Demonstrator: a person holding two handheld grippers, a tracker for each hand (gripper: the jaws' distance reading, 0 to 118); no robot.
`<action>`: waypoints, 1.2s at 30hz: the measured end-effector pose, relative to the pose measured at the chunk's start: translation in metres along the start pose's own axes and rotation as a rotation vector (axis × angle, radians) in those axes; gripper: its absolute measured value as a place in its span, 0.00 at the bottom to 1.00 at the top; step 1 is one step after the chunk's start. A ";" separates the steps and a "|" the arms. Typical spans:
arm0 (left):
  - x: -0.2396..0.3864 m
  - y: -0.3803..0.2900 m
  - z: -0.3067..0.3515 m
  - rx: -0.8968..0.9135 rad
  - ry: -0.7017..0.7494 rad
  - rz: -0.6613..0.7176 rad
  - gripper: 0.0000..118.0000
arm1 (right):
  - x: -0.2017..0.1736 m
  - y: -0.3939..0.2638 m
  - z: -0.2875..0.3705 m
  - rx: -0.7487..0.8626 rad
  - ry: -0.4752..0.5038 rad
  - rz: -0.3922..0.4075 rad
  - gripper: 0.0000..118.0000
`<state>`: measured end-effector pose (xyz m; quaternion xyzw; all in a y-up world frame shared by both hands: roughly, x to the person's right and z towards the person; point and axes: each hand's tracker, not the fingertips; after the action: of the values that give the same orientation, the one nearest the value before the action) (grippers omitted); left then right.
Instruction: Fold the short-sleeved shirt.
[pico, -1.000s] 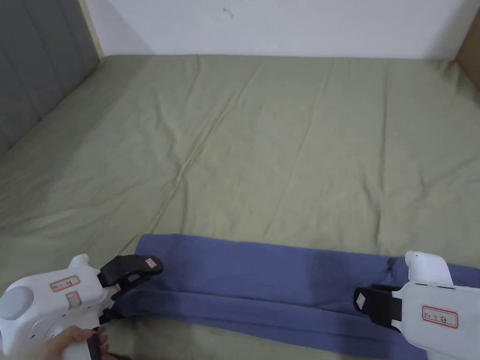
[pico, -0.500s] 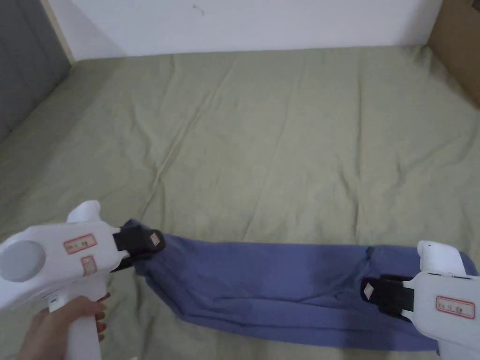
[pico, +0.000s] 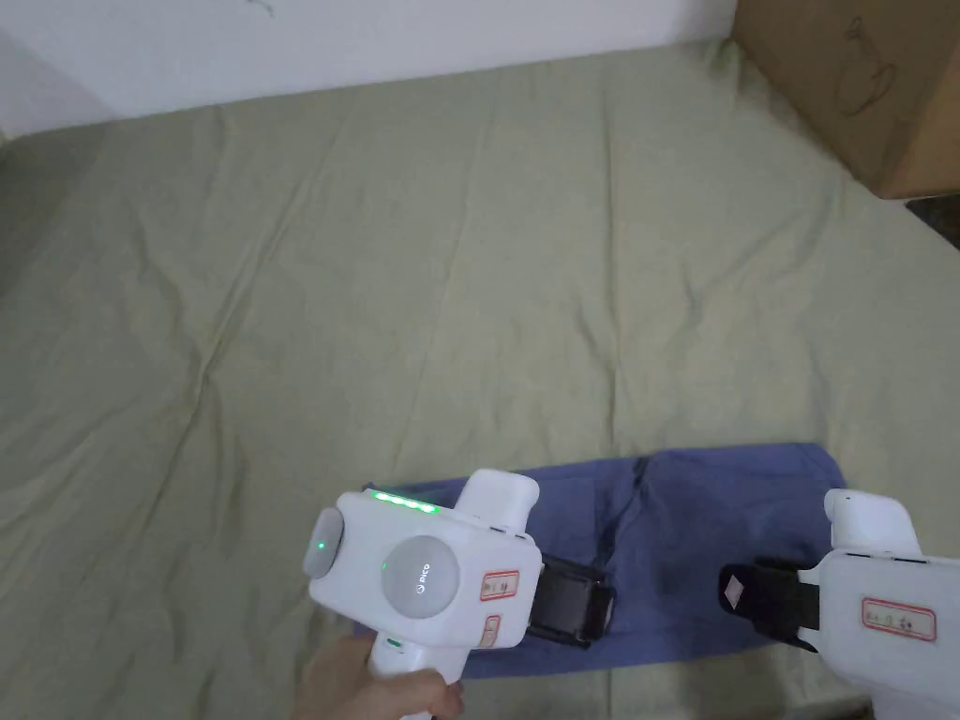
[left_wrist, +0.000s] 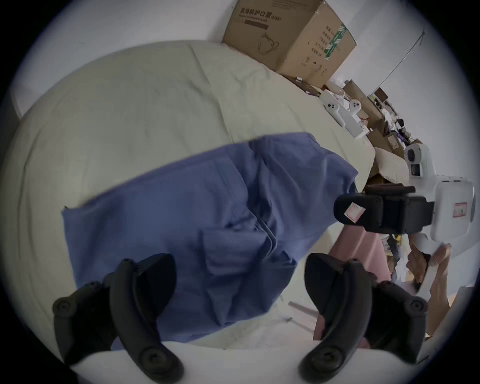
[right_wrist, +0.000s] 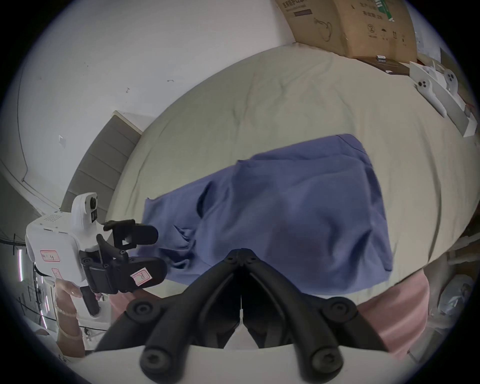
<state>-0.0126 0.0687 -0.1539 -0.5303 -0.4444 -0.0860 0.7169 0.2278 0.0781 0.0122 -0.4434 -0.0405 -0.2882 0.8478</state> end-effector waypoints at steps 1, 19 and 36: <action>-0.004 -0.002 0.003 0.004 -0.025 0.014 0.87 | 0.003 -0.001 0.001 0.000 -0.004 -0.009 0.00; -0.036 -0.021 -0.013 0.054 -0.084 0.352 0.04 | 0.005 -0.003 -0.001 0.018 0.015 -0.037 0.00; 0.010 -0.030 -0.016 0.000 -0.252 0.227 0.04 | 0.007 -0.004 0.006 0.016 -0.016 -0.042 0.00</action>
<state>-0.0161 0.0463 -0.1264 -0.5839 -0.4677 0.0626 0.6606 0.2321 0.0777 0.0212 -0.4380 -0.0590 -0.3020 0.8447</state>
